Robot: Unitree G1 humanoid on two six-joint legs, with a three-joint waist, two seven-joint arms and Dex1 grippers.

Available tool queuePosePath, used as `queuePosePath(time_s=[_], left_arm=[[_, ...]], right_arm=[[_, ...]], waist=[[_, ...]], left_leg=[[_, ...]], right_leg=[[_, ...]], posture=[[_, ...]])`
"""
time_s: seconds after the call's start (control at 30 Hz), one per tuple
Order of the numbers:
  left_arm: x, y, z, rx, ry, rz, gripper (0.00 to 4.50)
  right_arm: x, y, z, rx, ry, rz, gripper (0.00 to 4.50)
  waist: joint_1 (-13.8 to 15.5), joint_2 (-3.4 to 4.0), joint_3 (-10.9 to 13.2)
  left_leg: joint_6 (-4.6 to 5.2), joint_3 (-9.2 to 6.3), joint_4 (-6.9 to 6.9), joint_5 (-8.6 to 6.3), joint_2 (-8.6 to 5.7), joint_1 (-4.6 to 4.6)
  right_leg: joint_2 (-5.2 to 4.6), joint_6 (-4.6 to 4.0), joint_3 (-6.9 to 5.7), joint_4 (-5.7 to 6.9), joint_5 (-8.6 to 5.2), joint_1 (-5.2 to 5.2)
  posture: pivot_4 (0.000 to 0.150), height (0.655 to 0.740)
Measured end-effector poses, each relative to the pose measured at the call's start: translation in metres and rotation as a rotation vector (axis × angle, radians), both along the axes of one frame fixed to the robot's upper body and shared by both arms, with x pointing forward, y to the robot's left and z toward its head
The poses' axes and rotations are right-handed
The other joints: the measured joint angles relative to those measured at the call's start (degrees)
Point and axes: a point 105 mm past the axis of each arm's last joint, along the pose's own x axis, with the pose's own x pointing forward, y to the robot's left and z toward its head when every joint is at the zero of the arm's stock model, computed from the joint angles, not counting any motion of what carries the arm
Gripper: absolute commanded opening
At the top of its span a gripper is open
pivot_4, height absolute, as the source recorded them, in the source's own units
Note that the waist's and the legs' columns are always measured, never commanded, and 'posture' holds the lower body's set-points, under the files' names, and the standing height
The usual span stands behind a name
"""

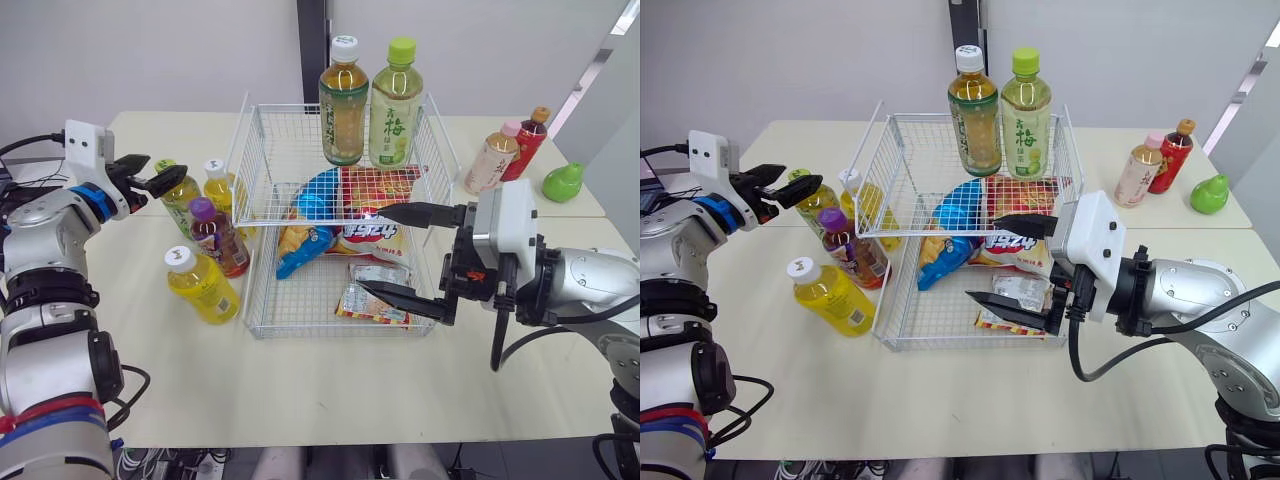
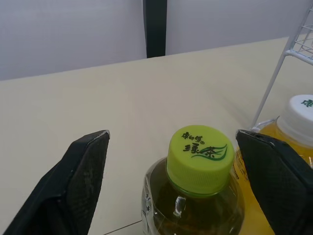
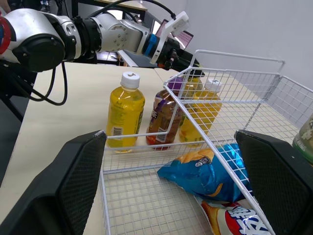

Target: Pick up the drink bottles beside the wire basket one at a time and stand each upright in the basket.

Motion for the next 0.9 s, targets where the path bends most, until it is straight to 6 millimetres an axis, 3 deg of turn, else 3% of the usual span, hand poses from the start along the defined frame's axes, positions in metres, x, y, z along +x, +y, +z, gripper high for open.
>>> queuePosePath(time_s=[0.2,0.47,0.53,0.67,0.73,0.9], left_arm=[[0.002,-0.002,-0.003,0.000,0.013,-0.017,1.42],[-0.008,0.007,-0.001,0.033,0.018,-0.015,1.34],[-0.013,0.013,0.008,0.037,0.015,-0.005,1.34],[-0.029,0.021,0.056,0.082,-0.049,-0.009,1.34],[-0.036,0.017,0.093,0.097,-0.107,-0.029,1.34],[-0.049,-0.022,0.187,0.150,-0.266,-0.142,1.34]], right_arm=[[0.002,0.000,0.003,0.001,0.000,0.001,4.50],[0.005,-0.002,0.007,0.002,-0.008,-0.011,4.50],[0.009,-0.004,0.010,0.005,-0.011,-0.023,4.50],[0.015,-0.015,0.020,0.024,-0.020,-0.056,4.50],[0.015,-0.018,0.021,0.024,-0.012,-0.055,4.50],[0.020,-0.023,0.019,0.010,0.010,-0.057,4.50]], waist=[[0.0,0.00,0.0],[-0.6,-0.01,0.0],[-0.6,-0.03,0.0],[-0.6,-0.10,0.1],[-0.3,-0.13,0.1],[0.4,-0.23,0.1]], left_leg=[[0.00,0.01,0.00,0.00,0.00,0.00],[0.00,-0.02,-0.02,0.00,0.04,-0.01],[0.00,-0.06,-0.01,0.00,0.06,-0.06],[0.00,-0.11,-0.01,0.00,0.04,-0.16],[0.00,-0.04,0.01,0.00,0.00,-0.21],[0.00,0.04,0.08,0.00,-0.11,-0.29]], right_leg=[[0.00,0.00,0.00,0.00,0.00,0.00],[0.04,0.00,0.00,0.00,0.00,-0.03],[0.07,0.00,-0.02,0.01,0.00,-0.08],[0.09,0.00,-0.06,-0.06,0.00,-0.10],[0.09,0.01,-0.11,-0.08,-0.01,-0.08],[0.07,0.09,-0.20,-0.17,-0.02,0.00]], posture=[[0.150,0.7378],[0.150,0.7378],[0.150,0.7378],[0.150,0.7378],[0.150,0.7378],[0.150,0.7378]])
